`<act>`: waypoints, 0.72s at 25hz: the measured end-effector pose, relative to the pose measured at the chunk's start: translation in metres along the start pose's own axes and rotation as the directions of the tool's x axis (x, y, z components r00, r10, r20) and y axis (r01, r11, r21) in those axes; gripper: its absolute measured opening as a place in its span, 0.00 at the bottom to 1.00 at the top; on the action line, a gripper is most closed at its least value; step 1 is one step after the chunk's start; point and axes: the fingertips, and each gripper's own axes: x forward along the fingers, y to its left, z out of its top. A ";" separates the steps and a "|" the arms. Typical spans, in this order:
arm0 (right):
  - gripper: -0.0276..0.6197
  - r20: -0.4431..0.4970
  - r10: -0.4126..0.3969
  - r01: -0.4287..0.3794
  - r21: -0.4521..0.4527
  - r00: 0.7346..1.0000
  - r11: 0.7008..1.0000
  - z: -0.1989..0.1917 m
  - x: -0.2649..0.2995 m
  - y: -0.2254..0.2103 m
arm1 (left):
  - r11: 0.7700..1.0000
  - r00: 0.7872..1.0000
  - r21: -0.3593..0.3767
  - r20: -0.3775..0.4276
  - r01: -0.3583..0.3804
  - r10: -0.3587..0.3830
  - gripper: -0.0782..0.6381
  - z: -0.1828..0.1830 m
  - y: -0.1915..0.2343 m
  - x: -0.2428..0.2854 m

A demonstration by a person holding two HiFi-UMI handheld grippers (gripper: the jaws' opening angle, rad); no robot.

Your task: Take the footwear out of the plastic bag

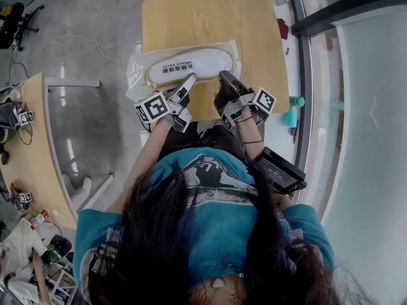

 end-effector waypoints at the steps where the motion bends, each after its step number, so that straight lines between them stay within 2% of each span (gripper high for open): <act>1: 0.13 -0.017 -0.001 0.000 -0.033 1.000 0.999 0.000 0.000 0.002 | 1.000 1.000 -0.011 -0.001 0.008 -0.008 0.32 0.000 0.000 0.000; 3: 0.13 -0.068 -0.012 0.003 -0.126 0.998 0.992 -0.005 0.001 0.008 | 0.999 1.000 -0.043 0.000 0.031 -0.031 0.30 0.004 -0.001 -0.003; 6: 0.13 -0.171 -0.024 -0.024 -0.276 0.985 0.961 -0.014 0.001 0.016 | 0.993 0.998 -0.090 0.013 0.070 -0.069 0.27 0.013 -0.003 -0.004; 9: 0.14 -0.247 -0.065 -0.042 -0.403 0.967 0.914 -0.008 -0.001 0.014 | 0.995 0.996 -0.058 -0.007 0.084 -0.084 0.26 0.016 -0.004 0.006; 12: 0.17 -0.293 -0.131 -0.033 -0.495 0.947 0.868 -0.006 -0.006 0.007 | 0.998 0.998 -0.024 -0.002 0.063 -0.063 0.25 0.025 0.003 0.007; 15: 0.17 -0.264 -0.179 0.005 -0.549 0.948 0.836 0.004 -0.017 0.002 | 0.998 0.998 -0.050 0.039 0.046 -0.044 0.24 0.041 0.015 0.001; 18: 0.17 -0.182 -0.168 0.022 -0.613 0.969 0.789 0.024 -0.030 0.015 | 0.989 0.990 -0.059 0.027 0.138 -0.137 0.24 0.053 0.006 -0.006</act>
